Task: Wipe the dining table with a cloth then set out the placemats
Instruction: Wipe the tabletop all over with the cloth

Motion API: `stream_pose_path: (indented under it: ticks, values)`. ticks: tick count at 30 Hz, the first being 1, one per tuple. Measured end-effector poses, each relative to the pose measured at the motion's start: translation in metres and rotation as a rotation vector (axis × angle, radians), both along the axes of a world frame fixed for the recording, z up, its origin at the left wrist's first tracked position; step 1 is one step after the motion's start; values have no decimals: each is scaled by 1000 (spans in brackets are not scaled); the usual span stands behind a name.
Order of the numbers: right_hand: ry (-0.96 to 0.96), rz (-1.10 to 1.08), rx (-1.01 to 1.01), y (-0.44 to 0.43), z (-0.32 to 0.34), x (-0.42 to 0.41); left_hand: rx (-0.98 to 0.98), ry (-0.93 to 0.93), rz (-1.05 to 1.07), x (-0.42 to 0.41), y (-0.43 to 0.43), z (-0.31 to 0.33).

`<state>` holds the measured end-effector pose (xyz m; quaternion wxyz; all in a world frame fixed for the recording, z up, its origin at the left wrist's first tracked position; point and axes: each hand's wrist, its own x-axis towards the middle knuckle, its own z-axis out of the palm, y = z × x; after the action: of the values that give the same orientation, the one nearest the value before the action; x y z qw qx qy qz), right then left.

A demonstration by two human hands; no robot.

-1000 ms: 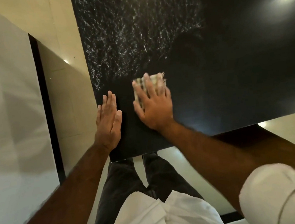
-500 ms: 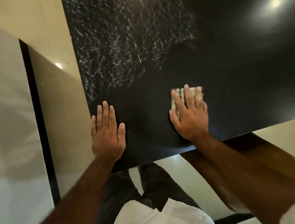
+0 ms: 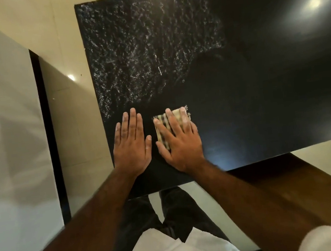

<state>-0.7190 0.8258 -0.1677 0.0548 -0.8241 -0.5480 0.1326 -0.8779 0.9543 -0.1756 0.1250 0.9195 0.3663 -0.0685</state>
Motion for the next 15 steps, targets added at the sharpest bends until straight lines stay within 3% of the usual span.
stream_pose_path:
  ticks: [4,9,15]
  values:
    - [-101,-113,-18,-13,-2,43,34,32,-47,16,14,-1]
    - [-205,-404,53,50,-13,99,44,29,-41,16,12,-1]
    - [-197,-203,132,109,-14,62,37,47,-41,19,12,1]
